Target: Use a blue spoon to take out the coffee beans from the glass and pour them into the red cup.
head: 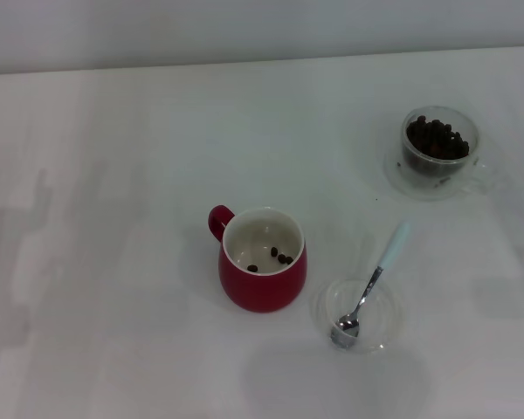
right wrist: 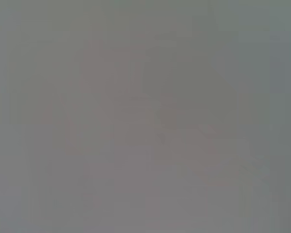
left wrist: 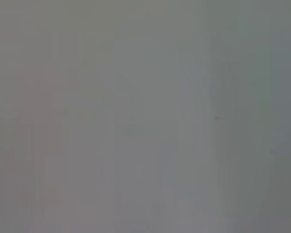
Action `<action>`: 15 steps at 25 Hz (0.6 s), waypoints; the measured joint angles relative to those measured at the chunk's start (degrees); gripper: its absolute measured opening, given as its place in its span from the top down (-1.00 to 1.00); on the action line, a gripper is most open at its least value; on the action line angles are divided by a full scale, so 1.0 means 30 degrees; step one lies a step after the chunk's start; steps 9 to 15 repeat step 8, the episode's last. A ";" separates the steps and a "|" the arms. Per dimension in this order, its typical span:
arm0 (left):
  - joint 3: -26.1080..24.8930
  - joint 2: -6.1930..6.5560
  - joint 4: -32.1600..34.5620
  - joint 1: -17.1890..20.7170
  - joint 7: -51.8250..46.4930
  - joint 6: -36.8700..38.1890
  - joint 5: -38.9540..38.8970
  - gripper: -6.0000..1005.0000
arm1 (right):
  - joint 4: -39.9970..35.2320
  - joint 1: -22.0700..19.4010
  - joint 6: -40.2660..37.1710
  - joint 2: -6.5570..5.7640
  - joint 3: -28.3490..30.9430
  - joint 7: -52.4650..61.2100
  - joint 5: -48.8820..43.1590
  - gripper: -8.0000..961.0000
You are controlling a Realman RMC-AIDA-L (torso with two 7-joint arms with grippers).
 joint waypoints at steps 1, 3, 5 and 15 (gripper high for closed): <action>0.0001 -0.0008 0.0007 0.0005 -0.0051 -0.0032 0.0006 -0.36 | 0.0000 0.0000 0.0000 0.0000 0.0000 0.0000 0.0000 -0.50; -0.0001 -0.0016 0.0016 0.0031 -0.0187 -0.0080 0.0030 -0.36 | -0.0004 0.0038 0.0000 -0.0001 -0.0001 -0.0011 0.0001 -0.50; 0.0000 -0.0016 0.0016 0.0067 -0.0206 -0.0053 0.0037 -0.36 | 0.0008 0.0047 0.0000 -0.0001 0.0000 -0.0016 0.0000 -0.49; -0.0001 -0.0013 0.0016 0.0107 -0.0212 -0.0004 0.0037 -0.36 | 0.0042 0.0065 0.0000 -0.0001 -0.0001 -0.0021 -0.0001 -0.48</action>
